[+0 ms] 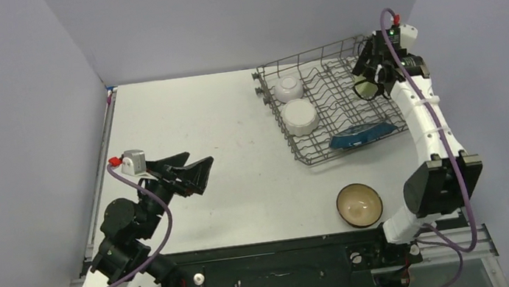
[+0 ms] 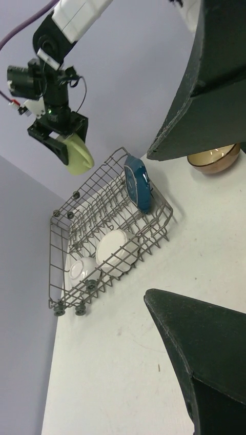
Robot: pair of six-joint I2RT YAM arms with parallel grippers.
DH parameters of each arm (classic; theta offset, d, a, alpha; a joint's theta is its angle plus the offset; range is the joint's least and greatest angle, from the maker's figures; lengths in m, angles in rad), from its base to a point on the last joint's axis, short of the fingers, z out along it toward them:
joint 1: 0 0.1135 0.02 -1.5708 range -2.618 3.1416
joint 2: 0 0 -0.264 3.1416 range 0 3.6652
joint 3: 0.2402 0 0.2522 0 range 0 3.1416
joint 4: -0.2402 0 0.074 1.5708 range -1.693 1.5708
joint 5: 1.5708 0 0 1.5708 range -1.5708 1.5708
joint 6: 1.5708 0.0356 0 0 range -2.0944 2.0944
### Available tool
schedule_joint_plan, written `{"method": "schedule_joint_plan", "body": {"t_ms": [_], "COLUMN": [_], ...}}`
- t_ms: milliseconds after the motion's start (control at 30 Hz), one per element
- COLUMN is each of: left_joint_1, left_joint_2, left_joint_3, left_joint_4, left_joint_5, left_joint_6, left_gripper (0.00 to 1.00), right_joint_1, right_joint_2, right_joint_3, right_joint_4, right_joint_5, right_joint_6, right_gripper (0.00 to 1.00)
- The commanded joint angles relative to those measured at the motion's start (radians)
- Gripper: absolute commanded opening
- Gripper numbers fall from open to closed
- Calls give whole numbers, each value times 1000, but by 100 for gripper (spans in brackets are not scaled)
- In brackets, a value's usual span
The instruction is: Load the mixed dishes into the dish rack
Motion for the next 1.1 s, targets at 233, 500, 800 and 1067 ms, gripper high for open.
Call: {"method": "schedule_joint_plan", "body": {"t_ms": [233, 500, 800, 1067], "left_joint_1": [5, 4, 5, 4], "left_joint_2": [21, 44, 47, 51], "left_joint_3": [-7, -17, -62, -79], "left_joint_4": [-16, -10, 66, 85], "left_joint_5": [126, 116, 84, 86], "left_joint_6": [-11, 27, 0, -20], "left_gripper": [96, 96, 96, 96], "right_joint_1": [-3, -67, -100, -101], "right_joint_2": [461, 728, 873, 941], "right_joint_3": [541, 799, 847, 850], "right_joint_4": [17, 20, 74, 88], "right_joint_5": [289, 244, 193, 189], "right_joint_6": [-193, -231, -264, -276], "right_gripper": [0, 0, 0, 0]}}
